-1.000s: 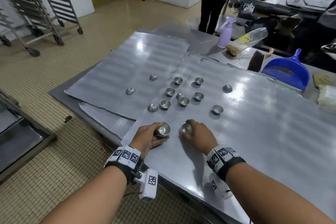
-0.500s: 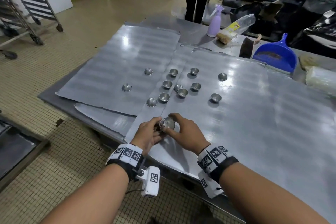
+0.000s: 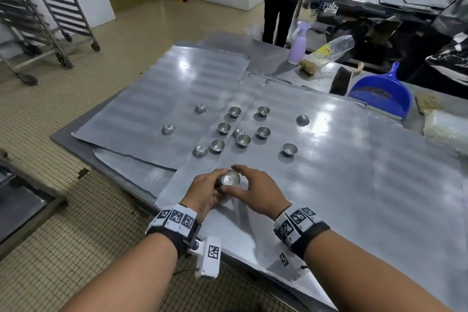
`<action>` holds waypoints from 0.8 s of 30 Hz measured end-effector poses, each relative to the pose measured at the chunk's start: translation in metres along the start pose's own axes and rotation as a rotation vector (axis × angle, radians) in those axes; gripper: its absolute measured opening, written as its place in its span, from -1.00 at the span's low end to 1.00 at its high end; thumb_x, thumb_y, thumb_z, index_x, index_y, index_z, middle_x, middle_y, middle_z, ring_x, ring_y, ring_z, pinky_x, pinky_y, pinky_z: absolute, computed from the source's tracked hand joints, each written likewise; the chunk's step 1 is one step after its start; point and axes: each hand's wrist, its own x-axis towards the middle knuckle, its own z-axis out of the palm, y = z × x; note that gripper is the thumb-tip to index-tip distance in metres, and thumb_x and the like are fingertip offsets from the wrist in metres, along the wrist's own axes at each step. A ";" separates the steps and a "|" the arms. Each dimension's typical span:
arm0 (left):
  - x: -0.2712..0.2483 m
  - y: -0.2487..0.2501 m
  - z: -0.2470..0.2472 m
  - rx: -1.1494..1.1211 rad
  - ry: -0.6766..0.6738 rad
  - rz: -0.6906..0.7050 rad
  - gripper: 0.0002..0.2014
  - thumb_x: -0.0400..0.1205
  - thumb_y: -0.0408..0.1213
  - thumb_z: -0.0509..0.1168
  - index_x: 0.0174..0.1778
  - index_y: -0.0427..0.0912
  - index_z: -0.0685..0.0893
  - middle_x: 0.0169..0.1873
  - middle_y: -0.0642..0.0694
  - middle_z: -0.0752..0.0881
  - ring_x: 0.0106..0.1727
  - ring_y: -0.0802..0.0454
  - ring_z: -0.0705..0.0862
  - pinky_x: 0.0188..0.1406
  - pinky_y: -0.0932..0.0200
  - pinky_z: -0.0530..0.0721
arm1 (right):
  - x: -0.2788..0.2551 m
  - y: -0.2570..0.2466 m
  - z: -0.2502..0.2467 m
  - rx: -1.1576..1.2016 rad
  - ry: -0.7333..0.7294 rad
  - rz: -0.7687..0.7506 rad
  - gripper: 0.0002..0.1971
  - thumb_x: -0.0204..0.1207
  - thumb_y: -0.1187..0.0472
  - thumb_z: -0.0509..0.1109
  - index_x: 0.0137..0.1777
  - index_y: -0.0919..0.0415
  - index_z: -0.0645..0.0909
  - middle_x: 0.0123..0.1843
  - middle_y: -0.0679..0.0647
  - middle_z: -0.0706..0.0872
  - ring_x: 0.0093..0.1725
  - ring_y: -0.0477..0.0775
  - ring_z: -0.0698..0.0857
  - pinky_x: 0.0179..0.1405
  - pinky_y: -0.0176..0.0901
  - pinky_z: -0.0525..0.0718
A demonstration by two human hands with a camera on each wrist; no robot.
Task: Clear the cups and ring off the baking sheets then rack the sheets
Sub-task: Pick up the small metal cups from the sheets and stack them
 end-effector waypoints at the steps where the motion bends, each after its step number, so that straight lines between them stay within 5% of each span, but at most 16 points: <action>1: 0.001 0.000 0.004 -0.003 0.011 0.006 -0.69 0.63 -0.16 0.42 0.09 -0.38 0.79 -0.08 -0.35 0.81 -0.20 -0.15 0.79 0.00 -0.04 0.73 | 0.001 0.006 -0.006 0.004 -0.003 -0.001 -0.29 0.47 -0.36 0.43 0.54 -0.02 0.52 0.43 -0.06 0.69 0.38 -0.01 0.64 0.32 -0.11 0.57; 5: 0.004 -0.001 0.022 -0.029 0.052 0.010 -0.68 0.65 -0.16 0.40 0.12 -0.38 0.75 -0.01 -0.37 0.84 0.00 -0.33 0.84 0.19 -0.12 0.77 | 0.012 0.042 -0.032 -0.021 0.038 0.073 -0.42 0.55 -0.34 0.34 0.44 0.00 0.60 0.40 -0.07 0.70 0.33 -0.02 0.67 0.27 -0.03 0.63; 11: 0.001 -0.007 0.042 -0.051 0.136 0.004 -0.69 0.62 -0.18 0.44 0.10 -0.38 0.74 -0.03 -0.40 0.83 0.02 -0.37 0.84 0.22 -0.25 0.75 | 0.041 0.110 -0.075 -0.112 0.176 0.250 -0.61 0.55 -0.11 0.36 0.28 0.07 0.67 0.31 0.09 0.70 0.26 0.17 0.67 0.18 0.03 0.66; 20: -0.003 -0.007 0.046 -0.066 0.197 0.017 -0.68 0.60 -0.19 0.46 0.11 -0.39 0.77 -0.02 -0.41 0.83 0.04 -0.39 0.83 0.22 -0.24 0.76 | 0.077 0.153 -0.083 -0.167 -0.023 0.298 -0.34 0.58 -0.08 0.34 0.65 0.06 0.32 0.66 0.13 0.36 0.55 0.26 0.46 0.48 0.13 0.50; 24: 0.005 0.000 0.043 -0.061 0.174 0.005 -0.65 0.62 -0.19 0.44 0.17 -0.42 0.74 -0.07 -0.36 0.82 0.00 -0.36 0.84 -0.07 -0.04 0.85 | 0.085 0.154 -0.082 -0.210 -0.058 0.341 -0.31 0.59 -0.06 0.34 0.69 0.06 0.25 0.63 0.13 0.44 0.55 0.32 0.42 0.46 0.17 0.50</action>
